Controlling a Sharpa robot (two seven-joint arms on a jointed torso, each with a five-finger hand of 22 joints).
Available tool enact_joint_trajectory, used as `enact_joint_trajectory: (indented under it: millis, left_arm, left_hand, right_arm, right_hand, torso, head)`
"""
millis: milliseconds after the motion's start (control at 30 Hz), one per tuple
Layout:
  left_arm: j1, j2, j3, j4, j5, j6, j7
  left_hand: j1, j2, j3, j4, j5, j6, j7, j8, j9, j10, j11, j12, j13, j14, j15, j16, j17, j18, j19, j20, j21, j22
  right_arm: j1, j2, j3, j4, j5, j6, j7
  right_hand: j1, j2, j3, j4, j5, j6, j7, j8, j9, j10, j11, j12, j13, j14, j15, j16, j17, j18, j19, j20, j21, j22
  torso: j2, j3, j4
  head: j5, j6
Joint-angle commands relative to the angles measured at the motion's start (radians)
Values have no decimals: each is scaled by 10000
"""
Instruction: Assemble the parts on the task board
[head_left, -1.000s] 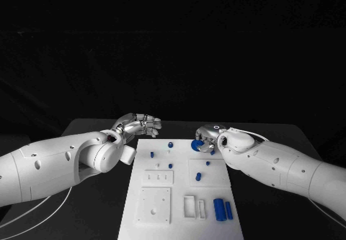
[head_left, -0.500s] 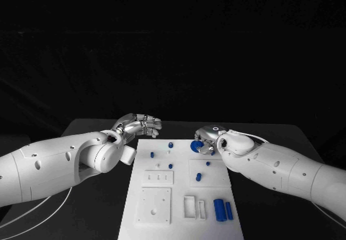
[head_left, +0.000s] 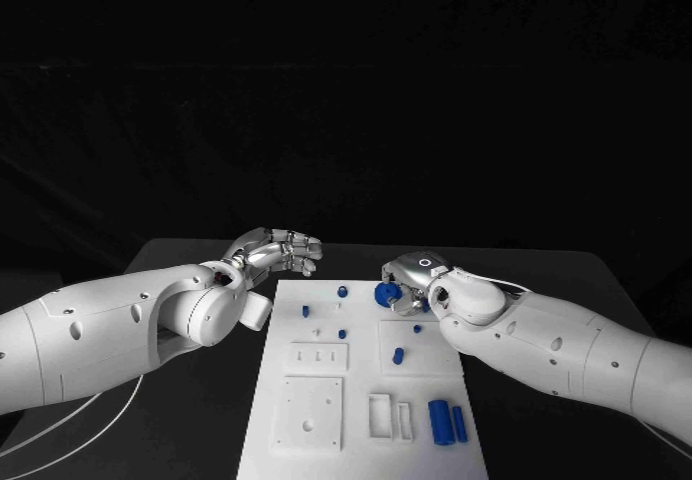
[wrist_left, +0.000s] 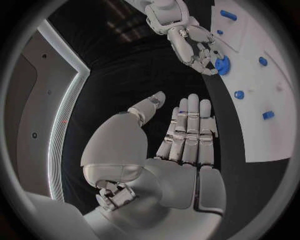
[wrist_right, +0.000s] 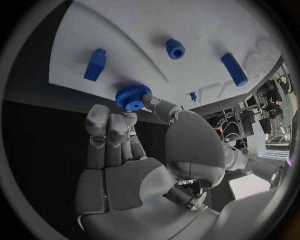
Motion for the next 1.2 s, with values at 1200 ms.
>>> enact_joint_trajectory:
  millis: [1200]
  left_arm:
    - [12,114,13,22,-82,-58,114]
  left_hand:
    - [-38,-2,64,13,34,24,37,-47,27,19,48,-75,20,-51,-17,19,15,77,-43,1,75,193]
  right_arm:
    - [-171,1293,-64,433,-1661,-573,-561]
  right_hand:
    - [127,-400,291,244,2,2529,-400,-110,42,-26,-227,9,-73,75,-62,-84,89,923,180,-68,41,93]
  torso:
    - [15,-9,21]
  head:
    - [189,51]
